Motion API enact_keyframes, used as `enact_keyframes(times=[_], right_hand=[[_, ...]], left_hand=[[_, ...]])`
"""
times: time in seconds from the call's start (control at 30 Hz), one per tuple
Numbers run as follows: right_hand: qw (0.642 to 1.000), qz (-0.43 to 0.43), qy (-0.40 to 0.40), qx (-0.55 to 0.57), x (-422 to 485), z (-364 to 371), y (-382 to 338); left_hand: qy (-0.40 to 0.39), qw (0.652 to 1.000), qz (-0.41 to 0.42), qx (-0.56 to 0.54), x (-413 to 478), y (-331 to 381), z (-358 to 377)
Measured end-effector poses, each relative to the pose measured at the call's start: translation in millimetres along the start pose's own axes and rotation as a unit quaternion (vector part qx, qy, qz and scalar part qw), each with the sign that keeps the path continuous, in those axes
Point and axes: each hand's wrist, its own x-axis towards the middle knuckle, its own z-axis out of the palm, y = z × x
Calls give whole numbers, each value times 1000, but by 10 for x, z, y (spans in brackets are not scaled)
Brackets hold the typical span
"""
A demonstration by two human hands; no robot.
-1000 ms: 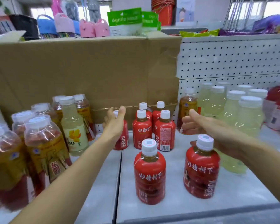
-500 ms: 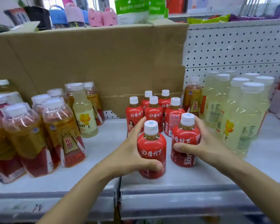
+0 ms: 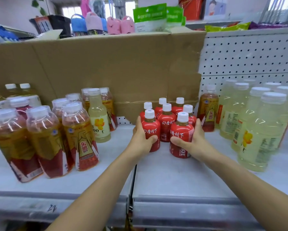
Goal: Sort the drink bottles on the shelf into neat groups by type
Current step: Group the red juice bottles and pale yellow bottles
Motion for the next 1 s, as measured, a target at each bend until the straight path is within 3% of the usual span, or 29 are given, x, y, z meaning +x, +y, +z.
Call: enact_keyframes(times=[0.13,0.2,0.27,0.37,0.47,0.57,0.67,0.77,0.87,1.0], right_hand=[[1000,-11,-8,-8,88,12,-5],[999,-28,0,-20,105,14,2],[999,-45,16,-24,104,10,5],[995,-82,60,-27,112,19,-68],[987,-112,104,-53,163,40,-196],[986,-111,99,-81,185,61,-264],[987,-107,88,-88,204,47,-258],[989,-95,87,-71,219,-4,-252],[990,-94,85,-62,232,-31,-246],[990,-97,91,-44,258,-39,-266]], left_hand=[[-30,999,2,-19,19,21,27],[-5,999,31,-19,-29,66,-35],[74,994,67,44,-57,149,-179],[236,956,95,148,63,281,-483],[343,923,81,153,331,366,-771],[404,909,22,94,617,360,-961],[425,902,-44,61,792,318,-1043],[429,894,-77,99,841,330,-1070],[411,901,-49,129,803,326,-1014],[335,936,42,97,662,269,-843]])
